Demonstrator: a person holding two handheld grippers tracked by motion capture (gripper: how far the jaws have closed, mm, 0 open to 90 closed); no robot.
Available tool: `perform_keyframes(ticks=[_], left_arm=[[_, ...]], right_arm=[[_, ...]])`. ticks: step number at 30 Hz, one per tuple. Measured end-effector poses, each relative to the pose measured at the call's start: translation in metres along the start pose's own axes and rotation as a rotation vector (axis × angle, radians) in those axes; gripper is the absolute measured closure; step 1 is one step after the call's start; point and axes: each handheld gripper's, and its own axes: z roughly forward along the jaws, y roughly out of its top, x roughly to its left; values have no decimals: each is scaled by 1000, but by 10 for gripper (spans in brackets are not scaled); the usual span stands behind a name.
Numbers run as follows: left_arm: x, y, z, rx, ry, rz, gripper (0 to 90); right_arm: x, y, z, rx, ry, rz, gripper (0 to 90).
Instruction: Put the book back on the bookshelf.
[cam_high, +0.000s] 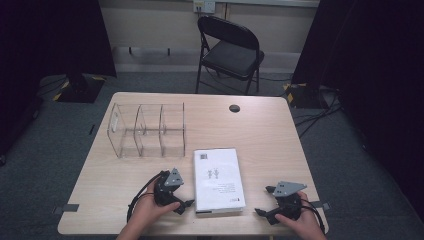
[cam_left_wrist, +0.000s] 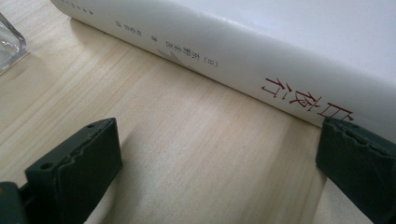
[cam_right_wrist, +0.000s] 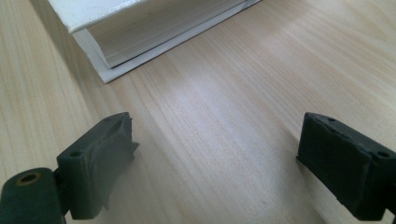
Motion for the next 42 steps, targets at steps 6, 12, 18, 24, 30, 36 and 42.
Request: perform_keyframes(ticks=[6, 12, 18, 24, 30, 36, 42], left_arm=[[-2, 3, -3, 53, -4, 10, 1], [-22, 3, -7, 93, -66, 77, 1], [-38, 7, -5, 92, -112, 114, 19], [-41, 13, -1, 80, -87, 91, 84], [-38, 20, 2, 89, -96, 100, 156], [-32, 25, 8, 71, -104, 96, 183], [-25, 26, 8, 68, -74, 101, 241]], right_arm=[[2, 2, 2, -1, -3, 3, 95], [11, 8, 9, -4, 24, -18, 95], [19, 20, 22, -4, 47, -39, 103], [26, 33, 34, -12, 58, -57, 133], [31, 37, 39, -21, 66, -51, 191], [37, 39, 39, -44, 62, -53, 323], [39, 46, 45, -36, -2, 8, 341]])
